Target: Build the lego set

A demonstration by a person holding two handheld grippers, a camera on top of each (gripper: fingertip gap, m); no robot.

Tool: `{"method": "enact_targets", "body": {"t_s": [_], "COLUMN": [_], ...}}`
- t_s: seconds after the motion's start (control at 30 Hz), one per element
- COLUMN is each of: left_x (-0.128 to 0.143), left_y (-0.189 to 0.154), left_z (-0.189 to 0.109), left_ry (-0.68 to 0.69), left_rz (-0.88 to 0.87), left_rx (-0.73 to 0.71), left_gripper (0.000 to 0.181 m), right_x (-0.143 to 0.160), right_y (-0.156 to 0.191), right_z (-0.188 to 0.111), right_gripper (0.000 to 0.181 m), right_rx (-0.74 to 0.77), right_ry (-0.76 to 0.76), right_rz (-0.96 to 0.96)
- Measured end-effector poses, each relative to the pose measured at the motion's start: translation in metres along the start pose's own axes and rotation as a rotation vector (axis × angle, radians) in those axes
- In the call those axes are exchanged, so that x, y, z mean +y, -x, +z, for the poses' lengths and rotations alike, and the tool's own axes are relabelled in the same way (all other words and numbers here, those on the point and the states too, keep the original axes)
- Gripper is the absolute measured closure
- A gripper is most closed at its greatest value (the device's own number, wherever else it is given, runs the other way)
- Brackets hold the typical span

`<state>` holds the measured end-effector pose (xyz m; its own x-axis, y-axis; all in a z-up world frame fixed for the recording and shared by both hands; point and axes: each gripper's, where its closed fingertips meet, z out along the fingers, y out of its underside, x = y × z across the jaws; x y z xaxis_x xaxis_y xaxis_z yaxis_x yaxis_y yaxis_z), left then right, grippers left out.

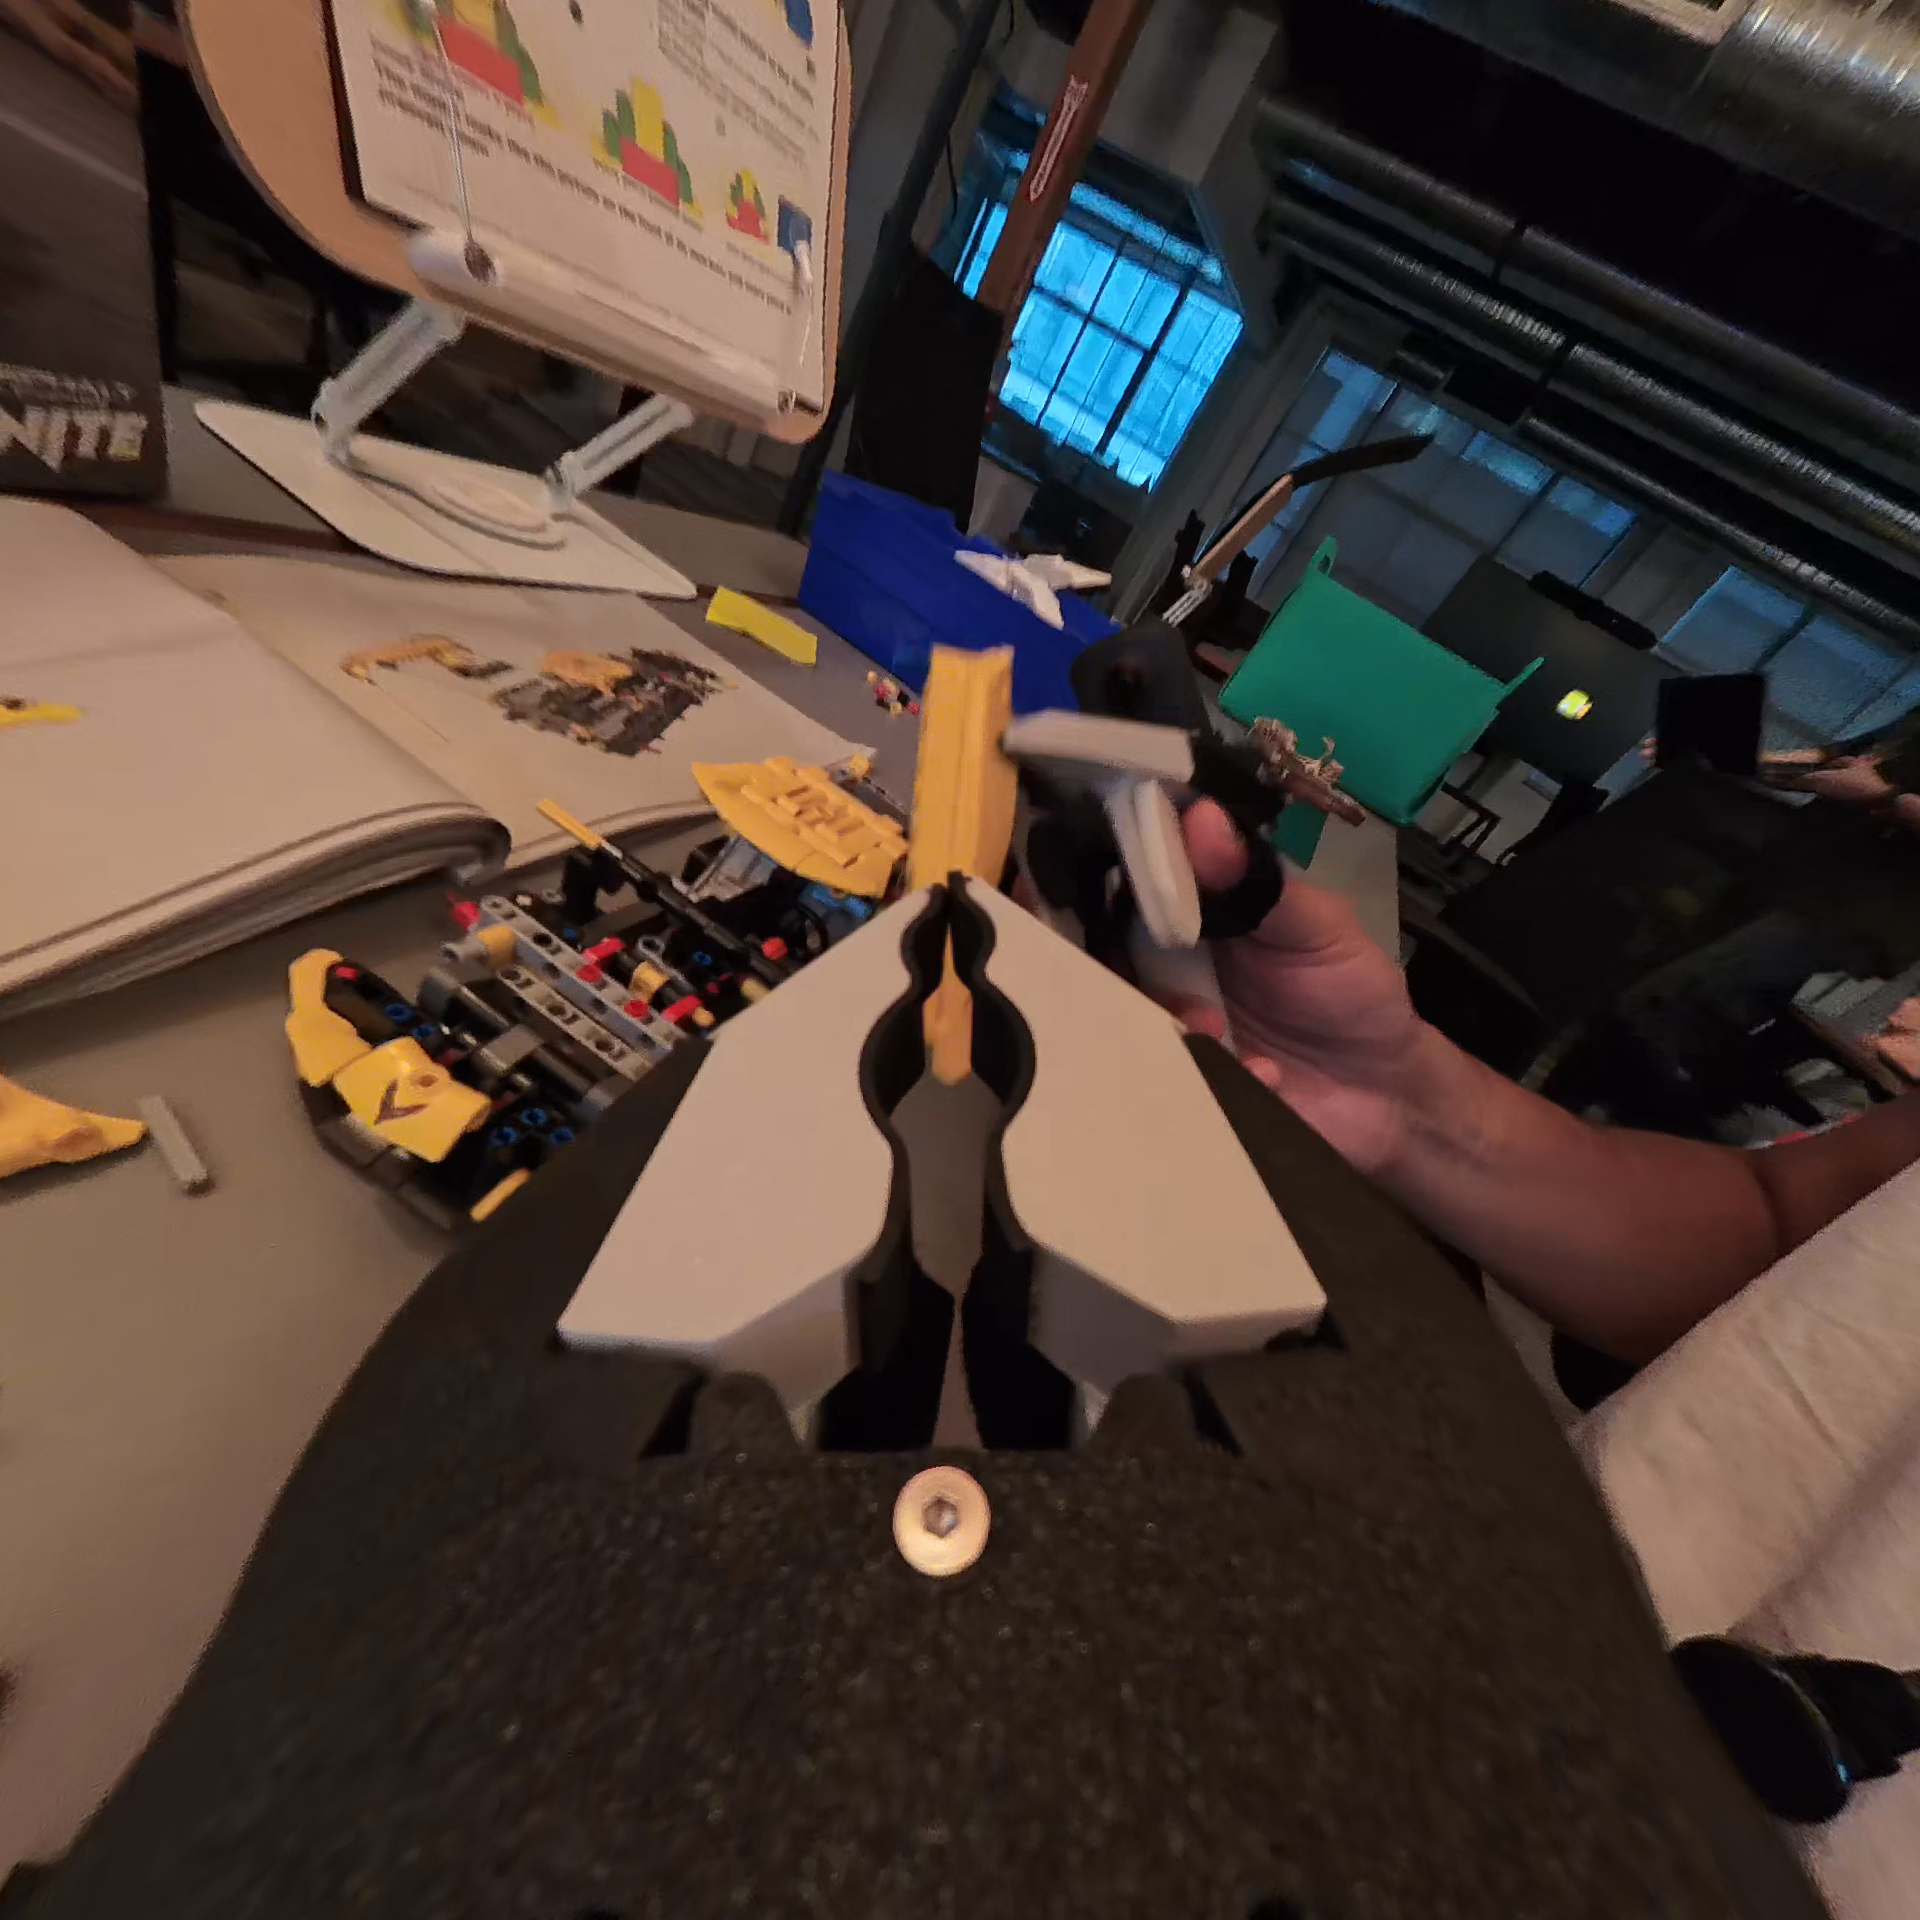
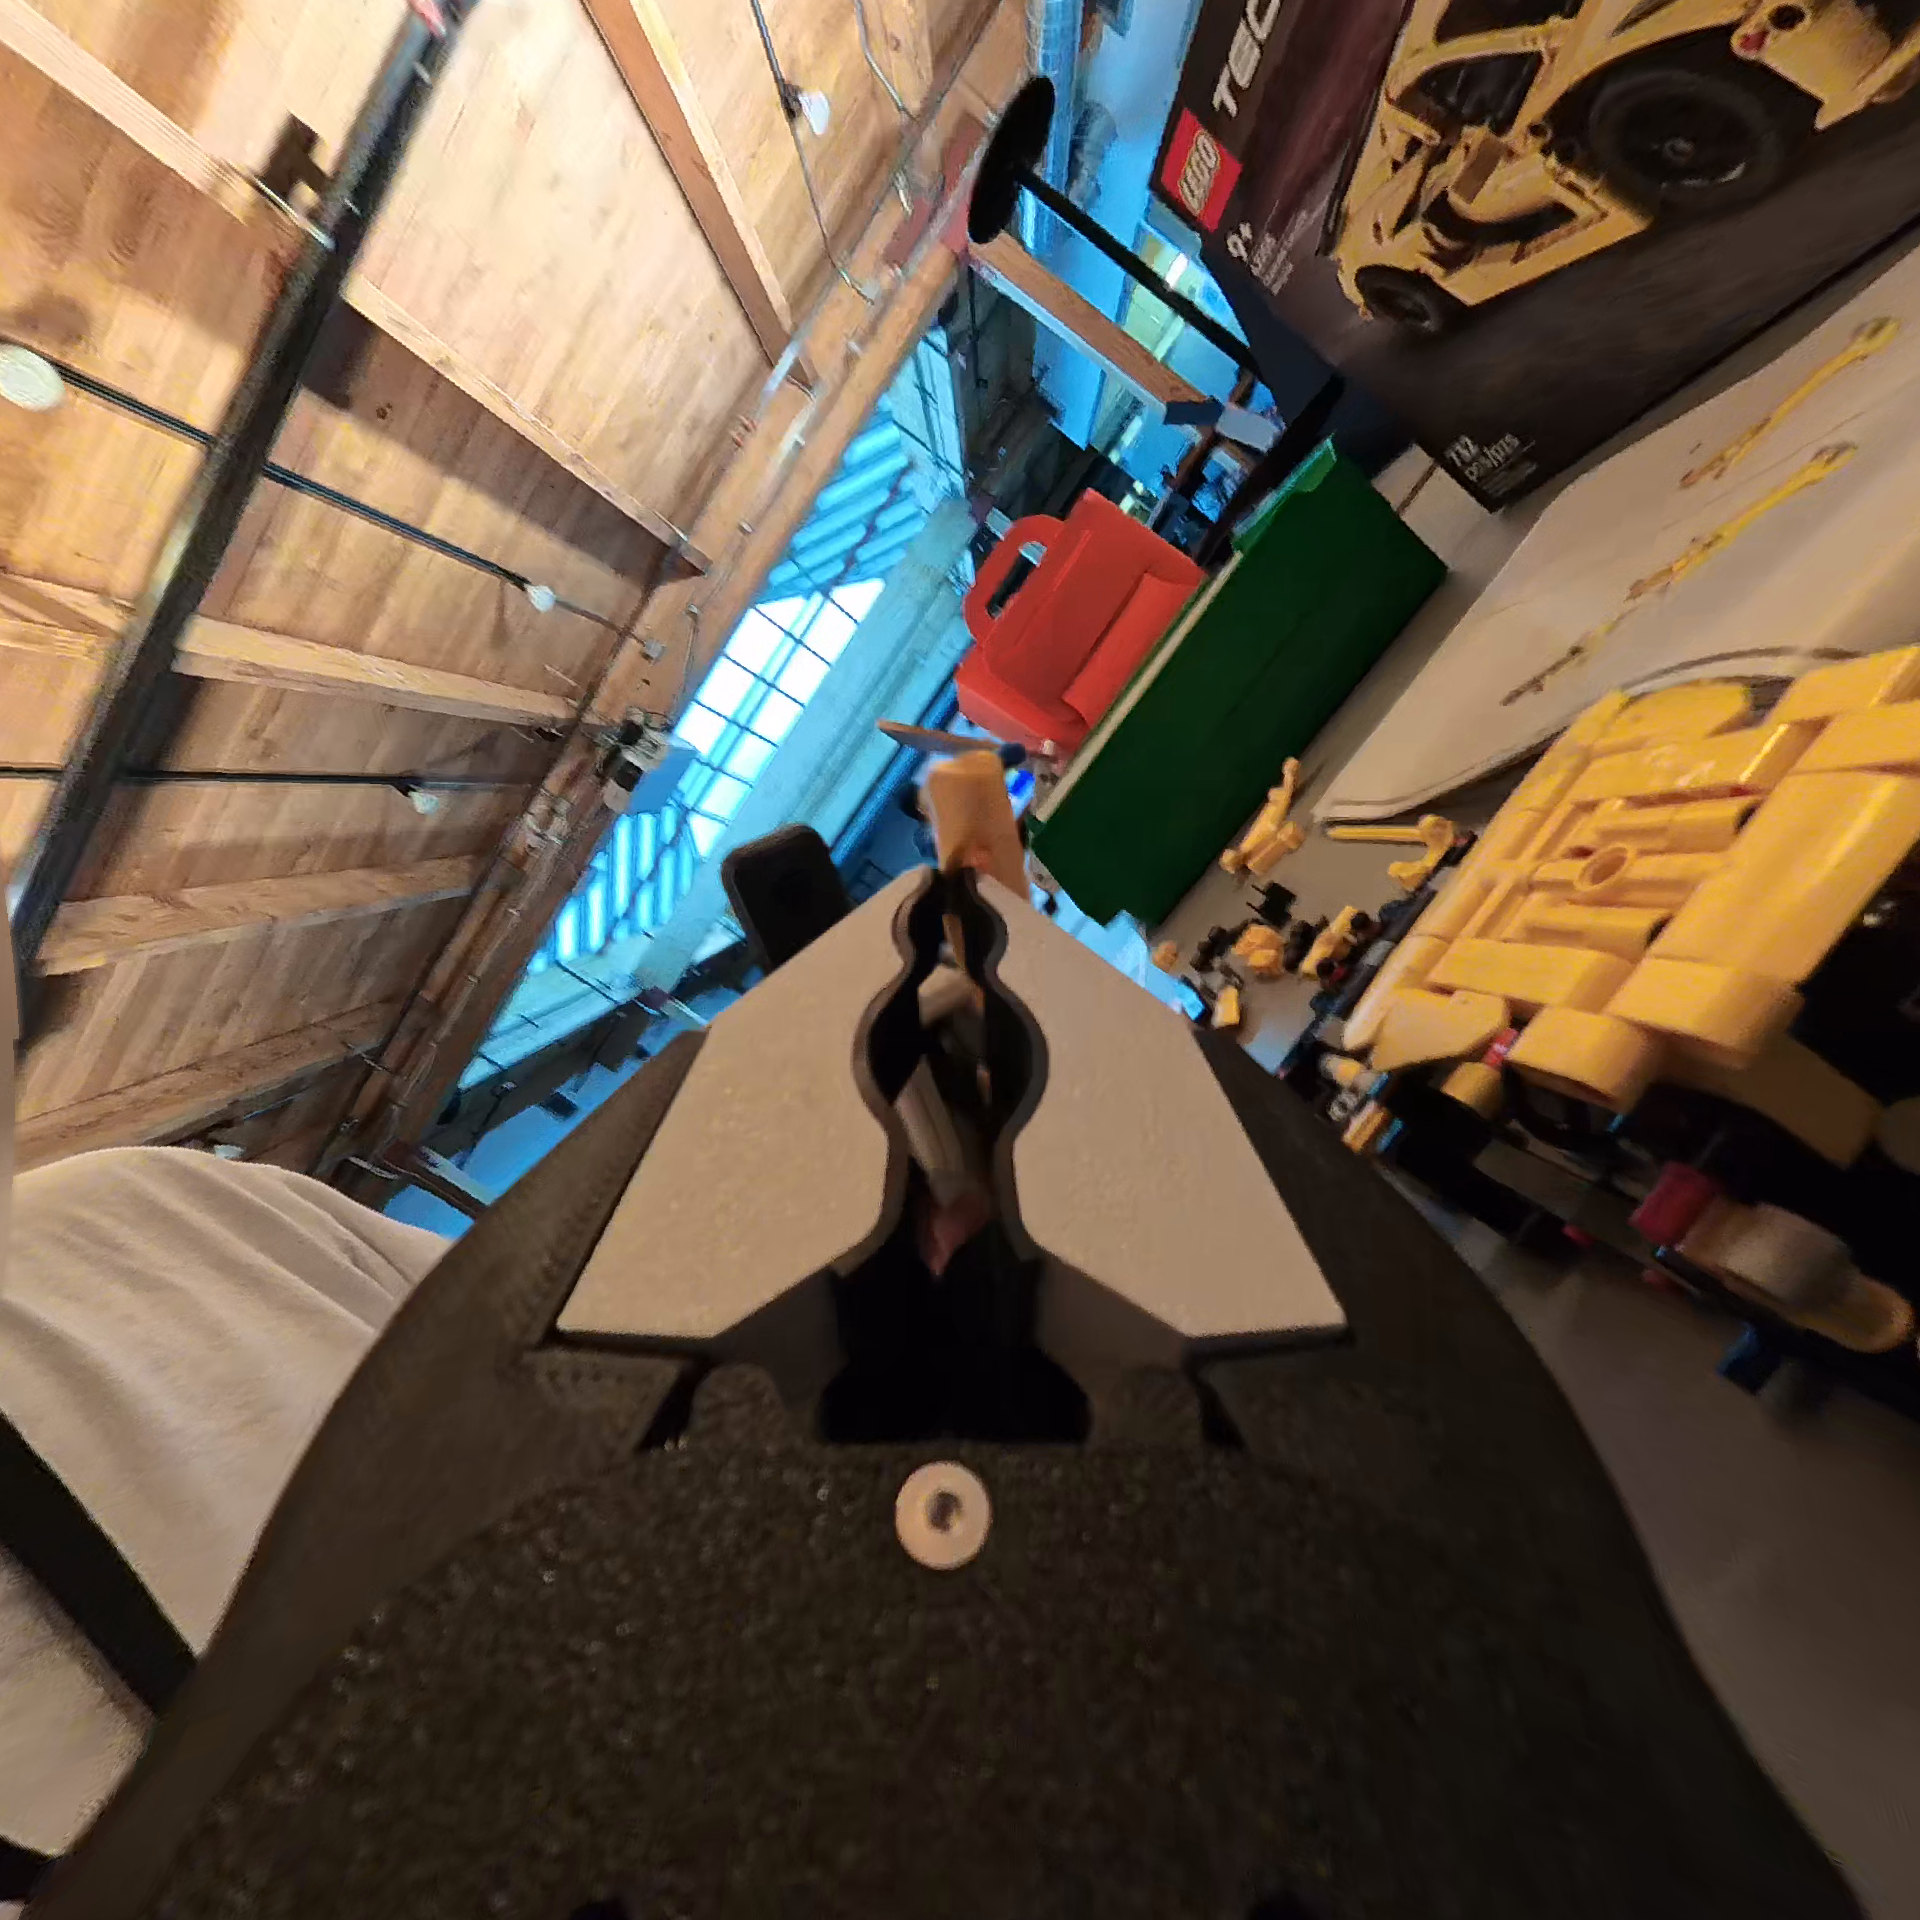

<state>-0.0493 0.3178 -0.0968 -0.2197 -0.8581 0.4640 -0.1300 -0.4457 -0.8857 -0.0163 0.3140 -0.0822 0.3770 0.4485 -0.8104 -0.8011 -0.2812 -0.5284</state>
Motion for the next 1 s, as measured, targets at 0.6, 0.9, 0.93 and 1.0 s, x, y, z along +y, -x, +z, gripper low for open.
{"method": "enact_targets", "body": {"t_s": [0.6, 0.9, 0.93, 1.0], "left_x": [0.033, 0.036, 0.037, 0.044], "left_y": [-0.008, -0.011, -0.01, -0.014], "left_z": [0.014, 0.015, 0.015, 0.014], "left_ry": [0.177, 0.196, 0.209, 0.254], "left_rz": [0.283, 0.338, 0.343, 0.331], "left_rx": [-0.039, -0.051, -0.058, -0.03], "left_gripper": [0.153, 0.149, 0.157, 0.16], "right_x": [-0.005, -0.005, -0.004, 0.002], "right_y": [0.001, -0.002, -0.002, -0.002], "right_z": [-0.006, -0.009, -0.01, -0.016], "right_gripper": [0.18, 0.18, 0.18, 0.18], "right_rx": [-0.016, -0.002, 0.001, 0.018], "right_ry": [-0.036, -0.045, -0.04, -0.036], "right_rz": [0.04, 0.055, 0.056, 0.054]}}
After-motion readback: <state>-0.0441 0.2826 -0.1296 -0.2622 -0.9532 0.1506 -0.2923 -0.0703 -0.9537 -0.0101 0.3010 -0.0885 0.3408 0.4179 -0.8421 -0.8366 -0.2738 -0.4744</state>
